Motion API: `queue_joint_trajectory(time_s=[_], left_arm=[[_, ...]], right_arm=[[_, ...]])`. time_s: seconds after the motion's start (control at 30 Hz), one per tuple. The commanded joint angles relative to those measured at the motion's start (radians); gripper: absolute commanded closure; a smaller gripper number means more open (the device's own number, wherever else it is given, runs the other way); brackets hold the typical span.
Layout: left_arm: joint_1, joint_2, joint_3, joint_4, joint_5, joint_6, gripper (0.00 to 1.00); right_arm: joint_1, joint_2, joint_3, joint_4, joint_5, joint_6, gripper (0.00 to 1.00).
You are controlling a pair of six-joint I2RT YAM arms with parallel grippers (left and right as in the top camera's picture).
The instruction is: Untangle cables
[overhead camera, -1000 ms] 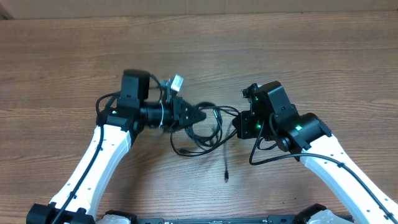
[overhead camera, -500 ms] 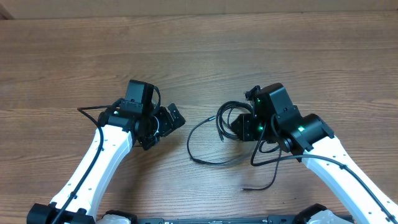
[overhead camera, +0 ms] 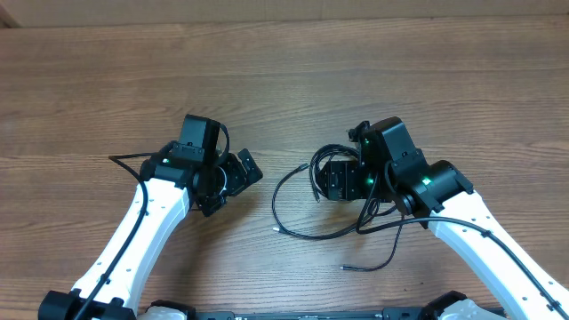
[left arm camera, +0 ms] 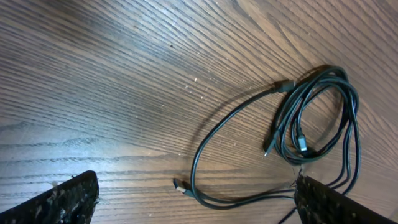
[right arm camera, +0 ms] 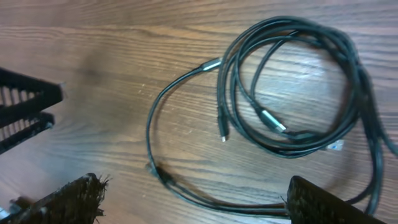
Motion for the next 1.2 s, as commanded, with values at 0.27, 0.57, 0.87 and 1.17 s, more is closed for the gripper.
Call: queue_joint_trajectory(time_s=[0.27,0.57,0.87,1.17], left_arm=[[-0.042,-0.021,0.006,0.026,0.057,-0.021,0.0],[-0.241,-0.014,0.006,0.403,0.163,0.056,0.01],[-0.346,0.135,0.006,0.71,0.114,-0.1,0.14],[-0.425,0.457,0.006,1.159,0.293,-0.342,0.31]], right_arm=[[-0.004,0.007,0.035,-0.055,0.338,0.072,0.39],[-0.03,-0.04,0.037,-0.178,0.398,0.438,0.29],[-0.17,-0.344,0.037,-0.323,0.431,0.535,0.2],[-0.22,-0.606,0.037,-0.414,0.446,0.528,0.02]])
